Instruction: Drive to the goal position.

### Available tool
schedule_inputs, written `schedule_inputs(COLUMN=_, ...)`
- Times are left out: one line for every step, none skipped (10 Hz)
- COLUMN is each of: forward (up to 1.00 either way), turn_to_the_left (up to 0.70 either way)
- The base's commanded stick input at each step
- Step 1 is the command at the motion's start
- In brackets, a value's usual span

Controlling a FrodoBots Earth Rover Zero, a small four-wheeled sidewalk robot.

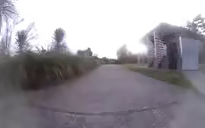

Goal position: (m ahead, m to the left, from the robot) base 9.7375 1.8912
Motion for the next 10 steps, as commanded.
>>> schedule_inputs(forward=0.85, turn_to_the_left=-0.34)
schedule_inputs(forward=0.85, turn_to_the_left=-0.34)
schedule_inputs(forward=0.85, turn_to_the_left=0.00)
schedule_inputs(forward=0.85, turn_to_the_left=0.00)
schedule_inputs(forward=0.85, turn_to_the_left=0.00)
schedule_inputs(forward=0.85, turn_to_the_left=0.00)
schedule_inputs(forward=0.85, turn_to_the_left=0.00)
schedule_inputs(forward=0.85, turn_to_the_left=0.00)
schedule_inputs(forward=0.85, turn_to_the_left=0.00)
schedule_inputs(forward=0.85, turn_to_the_left=0.00)
